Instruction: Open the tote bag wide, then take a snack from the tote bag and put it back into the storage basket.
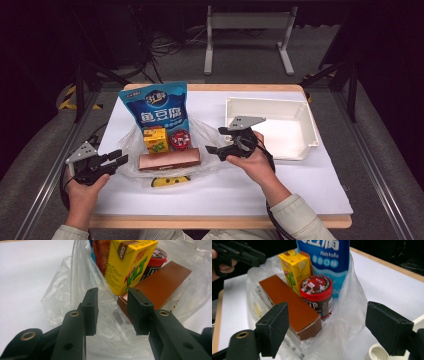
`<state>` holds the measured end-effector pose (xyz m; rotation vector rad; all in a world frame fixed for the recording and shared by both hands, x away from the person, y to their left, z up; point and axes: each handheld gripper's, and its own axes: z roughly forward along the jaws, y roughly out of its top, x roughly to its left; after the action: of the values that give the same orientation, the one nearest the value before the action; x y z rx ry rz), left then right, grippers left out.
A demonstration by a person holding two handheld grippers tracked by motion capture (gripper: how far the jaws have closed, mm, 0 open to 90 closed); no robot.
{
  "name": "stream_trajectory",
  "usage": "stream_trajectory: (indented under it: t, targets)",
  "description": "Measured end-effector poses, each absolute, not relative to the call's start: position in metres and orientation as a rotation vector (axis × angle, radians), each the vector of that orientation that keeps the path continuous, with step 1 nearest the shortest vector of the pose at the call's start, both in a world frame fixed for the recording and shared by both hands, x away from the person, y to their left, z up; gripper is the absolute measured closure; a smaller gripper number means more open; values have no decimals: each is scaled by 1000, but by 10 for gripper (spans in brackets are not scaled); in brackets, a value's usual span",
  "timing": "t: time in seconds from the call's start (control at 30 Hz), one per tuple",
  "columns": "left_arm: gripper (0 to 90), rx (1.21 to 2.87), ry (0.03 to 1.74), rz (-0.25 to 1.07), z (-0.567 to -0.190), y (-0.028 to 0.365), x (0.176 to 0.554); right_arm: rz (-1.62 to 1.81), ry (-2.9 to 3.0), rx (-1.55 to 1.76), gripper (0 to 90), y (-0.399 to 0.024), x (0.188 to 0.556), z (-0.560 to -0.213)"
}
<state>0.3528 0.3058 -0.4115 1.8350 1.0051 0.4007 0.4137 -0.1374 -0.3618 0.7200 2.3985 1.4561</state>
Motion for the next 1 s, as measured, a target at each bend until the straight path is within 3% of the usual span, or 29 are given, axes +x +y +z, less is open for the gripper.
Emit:
stream_trajectory:
  t: [0.37,1.0]
  targets:
    - [582,1795,974,417,-404,307,346,1467,2434,598,278,-131,414,-336]
    - [557,1730,969,473,-402,315,339,1471,2539,452,305,-102,420,-316]
